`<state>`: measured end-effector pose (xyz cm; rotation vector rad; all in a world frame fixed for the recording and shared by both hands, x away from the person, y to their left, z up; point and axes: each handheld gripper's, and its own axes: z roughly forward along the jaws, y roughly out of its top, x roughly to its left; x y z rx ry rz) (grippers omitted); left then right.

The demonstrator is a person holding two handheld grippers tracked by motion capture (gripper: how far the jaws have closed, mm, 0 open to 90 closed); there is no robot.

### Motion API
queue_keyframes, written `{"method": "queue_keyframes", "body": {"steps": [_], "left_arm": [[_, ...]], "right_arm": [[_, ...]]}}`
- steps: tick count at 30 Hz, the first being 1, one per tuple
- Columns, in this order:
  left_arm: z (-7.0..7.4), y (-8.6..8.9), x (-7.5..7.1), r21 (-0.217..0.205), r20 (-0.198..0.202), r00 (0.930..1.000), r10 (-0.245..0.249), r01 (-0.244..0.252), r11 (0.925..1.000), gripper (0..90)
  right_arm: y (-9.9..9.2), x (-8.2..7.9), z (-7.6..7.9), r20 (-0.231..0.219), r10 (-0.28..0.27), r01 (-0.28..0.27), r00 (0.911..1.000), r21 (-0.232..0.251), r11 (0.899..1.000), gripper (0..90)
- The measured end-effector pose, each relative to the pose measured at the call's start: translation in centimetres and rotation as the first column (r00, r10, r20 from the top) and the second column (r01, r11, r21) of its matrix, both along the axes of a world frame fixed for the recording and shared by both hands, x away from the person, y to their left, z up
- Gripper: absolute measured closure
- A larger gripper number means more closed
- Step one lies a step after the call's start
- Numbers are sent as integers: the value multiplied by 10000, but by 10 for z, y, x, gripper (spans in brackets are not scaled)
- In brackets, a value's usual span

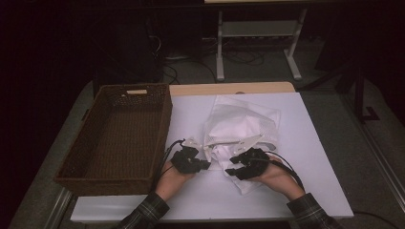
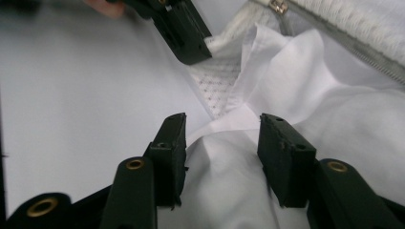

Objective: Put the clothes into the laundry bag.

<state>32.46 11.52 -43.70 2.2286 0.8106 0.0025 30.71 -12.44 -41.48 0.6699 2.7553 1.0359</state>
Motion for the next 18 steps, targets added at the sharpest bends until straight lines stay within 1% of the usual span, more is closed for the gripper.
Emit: {"method": "queue_keyframes", "body": {"steps": [1, 2, 3, 4, 7, 8, 10, 11, 12, 13, 14, 17, 18], "left_arm": [[0, 0, 0, 39, -11, 10000, -31, 31, 10000, 882], [-1, 0, 0, 47, -20, 10000, -22, 22, 10000, 882], [-1, 0, 0, 47, -20, 10000, -22, 22, 10000, 882], [-1, 0, 0, 47, -20, 10000, -22, 22, 10000, 882], [-1, 0, 0, 95, -77, 10000, -41, 42, 9999, 882], [-1, -1, 0, 107, -85, 10000, -46, 47, 9999, 883], [-2, -1, 0, 137, -105, 9999, -75, 77, 9999, 883], [-2, -1, 0, 137, -105, 9999, -75, 77, 9999, 883], [-2, -2, 0, 114, -110, 9999, -72, 73, 9999, 883], [-2, -2, 0, 124, -129, 9999, -95, 97, 9999, 884], [-2, -2, -1, 122, -169, 9998, -111, 113, 9999, 886], [-2, -2, -1, 254, -224, 9996, -197, 203, 9995, 887], [-2, -3, -1, 252, -253, 9994, -220, 227, 9994, 888]], "right_arm": [[2, -2, -2, 151, 15, -12, 9999, -250, 9997, 536], [5, -4, -5, 402, 29, -5, 9992, -611, 9981, 556], [5, -4, -5, 402, 29, -5, 9992, -611, 9981, 556], [6, -5, -7, 470, 42, -6, 9989, -756, 9971, 556], [6, -5, -7, 470, 42, -6, 9989, -756, 9971, 561], [10, -7, -16, 622, 43, 36, 9981, -1263, 9920, 647], [11, -7, -19, 705, 32, 62, 9975, -1336, 9910, 695], [11, -7, -19, 705, 32, 62, 9975, -1336, 9910, 695], [12, -7, -20, 765, 57, 47, 9971, -1354, 9908, 719], [12, -6, -20, 822, 21, 91, 9966, -1362, 9906, 764], [11, -6, -21, 881, -6, 125, 9961, -1344, 9908, 788], [9, -6, -22, 1045, -66, 189, 9945, -1174, 9929, 812], [9, -5, -22, 1035, -192, 300, 9944, -1036, 9942, 815]]}}
